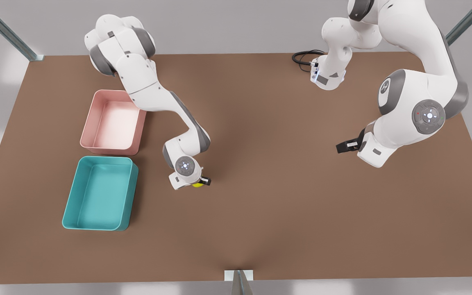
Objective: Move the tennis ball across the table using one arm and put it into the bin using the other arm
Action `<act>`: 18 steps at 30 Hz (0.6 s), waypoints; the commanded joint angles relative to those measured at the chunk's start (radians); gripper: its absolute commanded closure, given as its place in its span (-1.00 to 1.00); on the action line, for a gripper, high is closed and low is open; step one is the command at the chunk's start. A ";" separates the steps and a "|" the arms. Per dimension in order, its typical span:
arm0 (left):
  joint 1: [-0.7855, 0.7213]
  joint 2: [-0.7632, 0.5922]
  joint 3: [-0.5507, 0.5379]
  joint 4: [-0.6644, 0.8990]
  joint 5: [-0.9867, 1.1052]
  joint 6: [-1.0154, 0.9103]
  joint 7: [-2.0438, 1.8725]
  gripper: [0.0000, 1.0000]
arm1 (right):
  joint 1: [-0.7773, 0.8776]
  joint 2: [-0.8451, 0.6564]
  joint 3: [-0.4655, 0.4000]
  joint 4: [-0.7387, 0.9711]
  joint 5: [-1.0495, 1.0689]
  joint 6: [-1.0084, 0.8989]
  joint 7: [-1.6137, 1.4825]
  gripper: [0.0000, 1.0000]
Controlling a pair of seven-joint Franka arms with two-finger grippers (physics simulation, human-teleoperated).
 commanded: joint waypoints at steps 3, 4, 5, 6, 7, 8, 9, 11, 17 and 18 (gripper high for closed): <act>0.000 -0.001 0.001 0.001 0.001 0.000 -0.043 -1.00 | 0.000 0.012 0.000 0.015 -0.001 0.002 0.036 -1.00; 0.000 -0.001 0.000 0.001 0.000 0.000 -0.043 -1.00 | 0.002 0.013 0.000 0.014 -0.001 0.002 0.036 -1.00; 0.000 -0.001 0.000 0.001 0.000 0.000 -0.043 -1.00 | 0.002 0.013 0.000 0.014 -0.001 0.002 0.036 -1.00; 0.000 -0.001 0.000 0.001 0.000 0.000 -0.043 -1.00 | 0.002 0.013 0.000 0.014 -0.001 0.002 0.036 -0.97; 0.000 -0.001 0.000 0.001 0.000 0.000 -0.043 -1.00 | 0.000 0.013 0.000 0.014 -0.001 0.002 0.036 -0.75; 0.000 -0.001 0.000 0.001 0.001 0.000 -0.043 -1.00 | 0.000 0.013 0.002 0.015 0.001 0.002 0.033 -0.50; 0.000 -0.001 0.001 0.001 0.000 0.000 -0.043 -1.00 | -0.001 0.013 0.002 0.021 0.010 0.002 0.019 -0.46; 0.000 -0.001 0.000 0.001 0.000 0.000 -0.043 -1.00 | -0.005 0.010 0.002 0.029 0.011 0.001 0.019 -0.46; 0.000 -0.001 0.000 0.001 0.003 0.000 -0.043 -1.00 | -0.190 -0.149 0.002 0.029 -0.004 -0.222 -0.361 -0.46; 0.000 -0.001 0.000 0.001 0.003 0.000 -0.043 -1.00 | -0.261 -0.174 0.000 0.029 -0.019 -0.269 -0.476 -0.46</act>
